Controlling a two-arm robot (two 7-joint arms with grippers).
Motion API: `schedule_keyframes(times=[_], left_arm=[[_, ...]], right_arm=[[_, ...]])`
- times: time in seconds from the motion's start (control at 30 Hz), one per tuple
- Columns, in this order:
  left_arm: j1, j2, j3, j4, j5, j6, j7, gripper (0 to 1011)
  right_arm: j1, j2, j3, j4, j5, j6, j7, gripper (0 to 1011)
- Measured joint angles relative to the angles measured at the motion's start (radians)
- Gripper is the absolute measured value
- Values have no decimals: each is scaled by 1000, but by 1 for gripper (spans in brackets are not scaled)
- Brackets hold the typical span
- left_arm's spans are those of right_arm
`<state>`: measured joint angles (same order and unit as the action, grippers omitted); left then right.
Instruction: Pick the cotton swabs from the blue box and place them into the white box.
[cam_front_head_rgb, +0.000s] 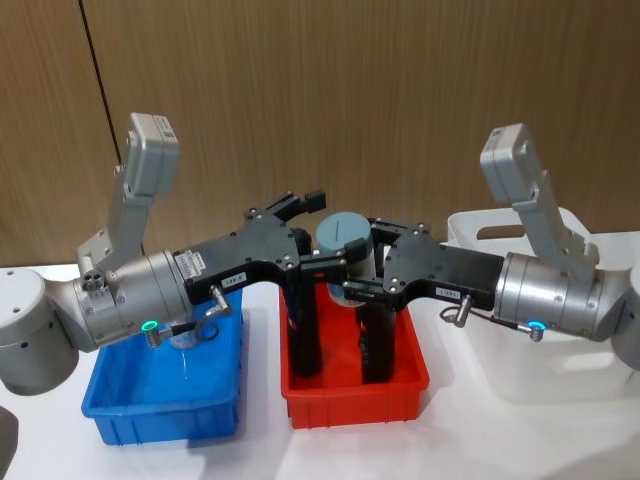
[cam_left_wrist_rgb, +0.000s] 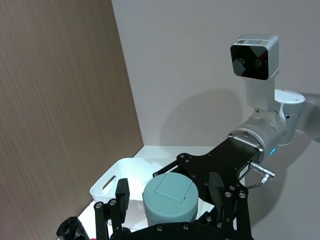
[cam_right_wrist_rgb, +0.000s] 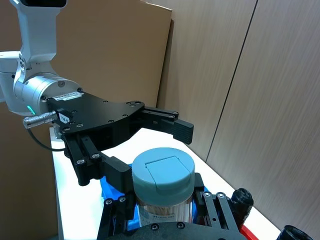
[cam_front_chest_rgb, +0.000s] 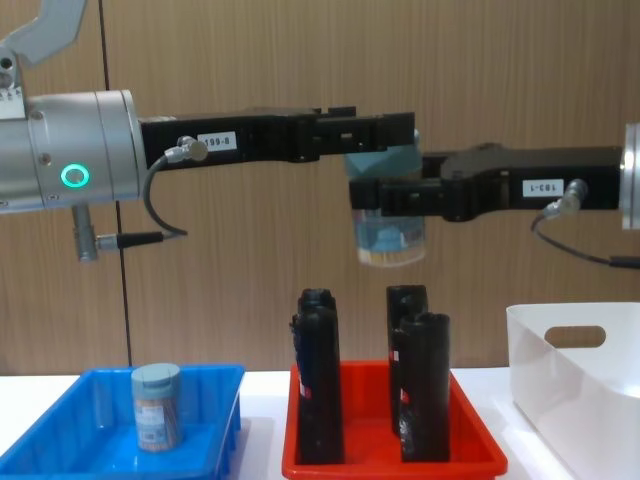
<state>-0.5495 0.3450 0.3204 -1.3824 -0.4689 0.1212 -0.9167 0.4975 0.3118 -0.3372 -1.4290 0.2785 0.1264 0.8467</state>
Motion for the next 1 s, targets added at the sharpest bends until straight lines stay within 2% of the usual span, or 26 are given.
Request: schedule_keyframes(times=[0.5, 1.0], left_arm=[[0, 0, 0, 0, -1, 0, 0, 1004], [0, 0, 0, 0, -1, 0, 0, 1004]], right_arm=[[6, 4, -5, 18, 8, -5, -15, 668], [28, 7, 1, 102, 4, -20, -61, 668]])
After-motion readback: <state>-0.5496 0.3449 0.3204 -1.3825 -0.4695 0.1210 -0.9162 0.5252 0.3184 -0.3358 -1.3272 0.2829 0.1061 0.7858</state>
